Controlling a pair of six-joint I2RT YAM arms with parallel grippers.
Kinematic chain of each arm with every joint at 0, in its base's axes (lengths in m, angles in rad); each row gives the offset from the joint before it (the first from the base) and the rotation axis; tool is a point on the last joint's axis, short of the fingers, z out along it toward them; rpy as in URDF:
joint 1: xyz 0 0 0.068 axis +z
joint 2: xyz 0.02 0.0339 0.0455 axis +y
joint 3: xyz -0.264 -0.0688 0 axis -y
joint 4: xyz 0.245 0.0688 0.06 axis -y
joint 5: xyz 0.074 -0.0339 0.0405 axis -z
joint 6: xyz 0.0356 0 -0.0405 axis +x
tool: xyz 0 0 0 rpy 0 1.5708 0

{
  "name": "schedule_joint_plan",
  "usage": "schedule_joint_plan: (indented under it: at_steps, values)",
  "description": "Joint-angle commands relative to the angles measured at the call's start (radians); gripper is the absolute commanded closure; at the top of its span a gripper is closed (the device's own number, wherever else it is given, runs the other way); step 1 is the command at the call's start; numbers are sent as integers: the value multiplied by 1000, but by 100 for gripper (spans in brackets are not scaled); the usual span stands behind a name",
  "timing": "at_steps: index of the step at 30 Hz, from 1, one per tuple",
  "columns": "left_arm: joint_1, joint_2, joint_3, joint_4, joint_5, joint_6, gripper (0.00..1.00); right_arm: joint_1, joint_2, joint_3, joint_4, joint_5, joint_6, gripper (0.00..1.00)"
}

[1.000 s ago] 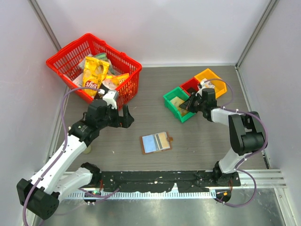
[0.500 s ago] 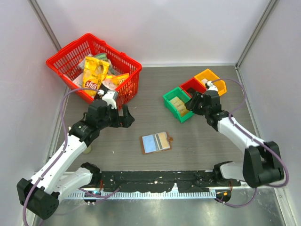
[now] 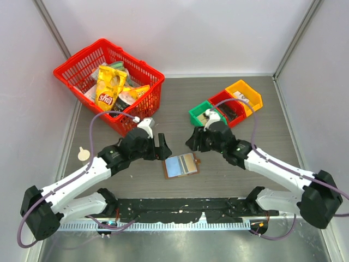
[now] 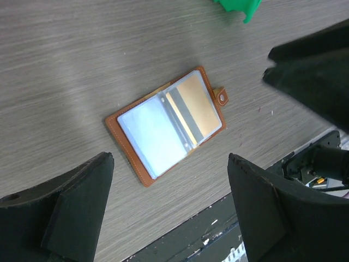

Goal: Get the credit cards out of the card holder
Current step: Remove the credit card from the card holder.

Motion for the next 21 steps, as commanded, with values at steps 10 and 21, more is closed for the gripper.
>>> schedule_joint_plan:
  at_steps: [10, 21]
  values:
    - [-75, 141, -71, 185, -86, -106, 36, 140, 291, 39, -5, 121, -26, 47]
    - [-94, 306, -108, 274, -60, -117, 62, 146, 365, 48, 3, 73, -34, 48]
